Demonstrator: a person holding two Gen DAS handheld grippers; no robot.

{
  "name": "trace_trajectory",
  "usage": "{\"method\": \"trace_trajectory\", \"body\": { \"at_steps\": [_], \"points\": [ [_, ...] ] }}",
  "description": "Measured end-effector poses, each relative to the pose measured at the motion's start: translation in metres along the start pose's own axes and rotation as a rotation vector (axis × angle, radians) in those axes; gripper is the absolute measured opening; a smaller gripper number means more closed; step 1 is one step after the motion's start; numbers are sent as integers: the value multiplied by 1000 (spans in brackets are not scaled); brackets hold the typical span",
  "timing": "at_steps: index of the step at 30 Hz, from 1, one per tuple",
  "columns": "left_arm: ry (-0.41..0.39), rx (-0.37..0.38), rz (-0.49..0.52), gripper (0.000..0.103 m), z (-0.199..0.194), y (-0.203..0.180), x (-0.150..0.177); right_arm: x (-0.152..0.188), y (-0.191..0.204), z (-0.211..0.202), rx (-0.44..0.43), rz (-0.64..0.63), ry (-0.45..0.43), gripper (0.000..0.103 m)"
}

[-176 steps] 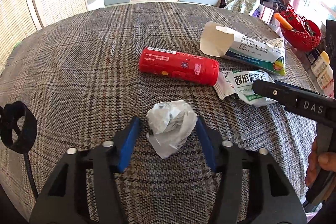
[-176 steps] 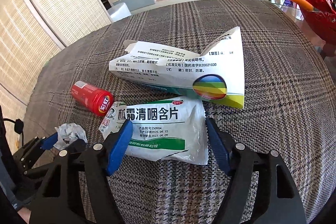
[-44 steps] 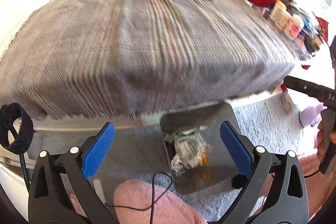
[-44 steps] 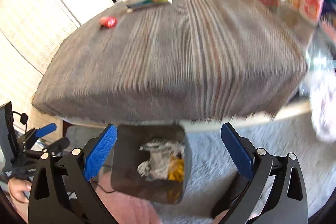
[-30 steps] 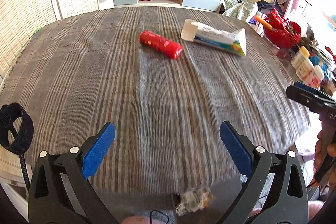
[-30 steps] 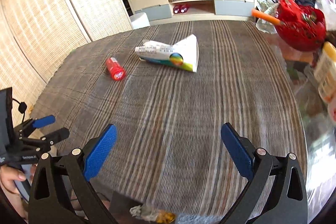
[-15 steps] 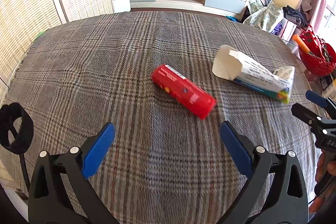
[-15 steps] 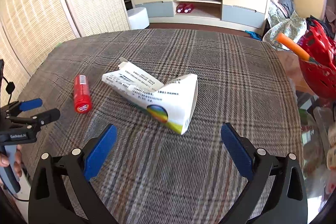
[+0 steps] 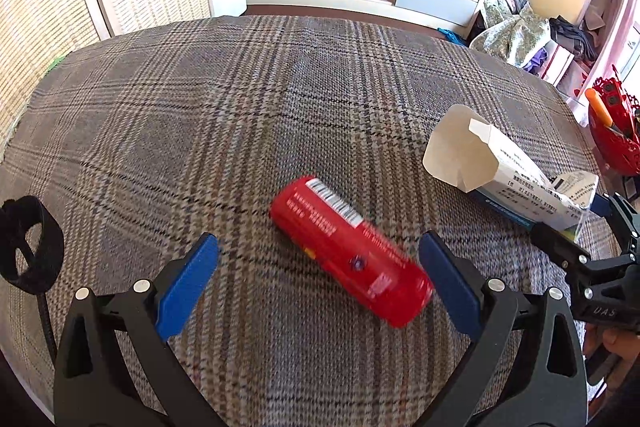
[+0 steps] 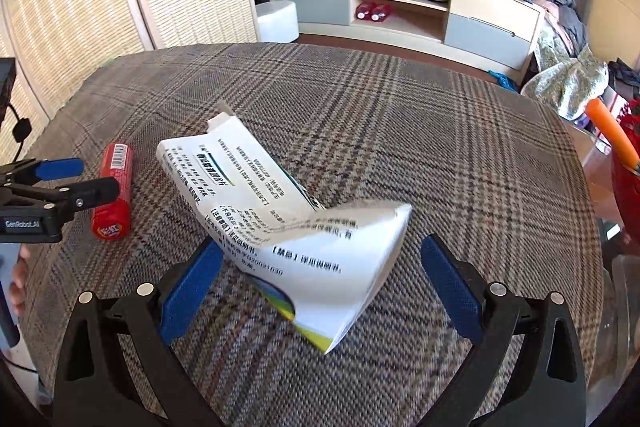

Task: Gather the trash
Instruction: 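Grasp the red tube with the left tool while the right tool grasps the white box, then carry the red tube with the left tool while the right tool carries the box to the bin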

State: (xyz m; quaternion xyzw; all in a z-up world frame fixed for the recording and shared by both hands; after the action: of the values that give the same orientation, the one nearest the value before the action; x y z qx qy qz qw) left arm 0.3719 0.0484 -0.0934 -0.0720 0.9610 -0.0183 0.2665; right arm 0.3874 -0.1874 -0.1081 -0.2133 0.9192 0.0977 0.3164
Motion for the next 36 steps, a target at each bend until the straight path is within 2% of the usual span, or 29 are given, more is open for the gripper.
{"method": "trace_trajectory", "body": {
  "at_steps": [5, 7, 10, 12, 16, 18, 20, 26, 36],
  "points": [
    [32, 13, 15, 94, 16, -4, -4, -3, 2, 10, -63, 0, -13, 100],
    [37, 12, 28, 90, 19, -6, -2, -3, 6, 11, -103, 5, -13, 99],
    [32, 19, 48, 83, 19, -8, -1, -6, 14, 6, -148, -4, -37, 91],
    [27, 21, 59, 75, 18, -7, 1, -7, 18, 7, -174, -7, -27, 80],
    [13, -15, 86, 56, 16, -6, 5, -6, 28, 5, -159, -32, -26, 73],
    [2, -35, 92, 40, 12, -2, 7, -4, 31, 4, -147, -30, -27, 66],
    [-4, -39, 92, 35, 10, 2, 9, -1, 33, 0, -128, -29, -25, 63],
    [-28, -65, 144, 33, 1, 1, 21, 17, 34, -17, -62, -18, -17, 60],
    [-18, 21, 178, 32, -42, -8, 80, 76, 43, -63, -55, 75, 27, 60]
  ]
}}
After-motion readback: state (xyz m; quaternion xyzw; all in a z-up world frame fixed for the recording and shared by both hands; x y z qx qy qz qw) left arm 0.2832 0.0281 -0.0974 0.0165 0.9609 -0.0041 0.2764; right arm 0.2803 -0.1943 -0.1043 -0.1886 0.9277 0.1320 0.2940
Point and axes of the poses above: each gripper's, at about its wrist camera, not at the fingertips, and z roughly the way its jaws point, y to its left, x to its underside, the point moved 3 cm from there along z, roughly the way its jaws point, and after that the axes turned 1 degree about -z, right-handed, at the moved point
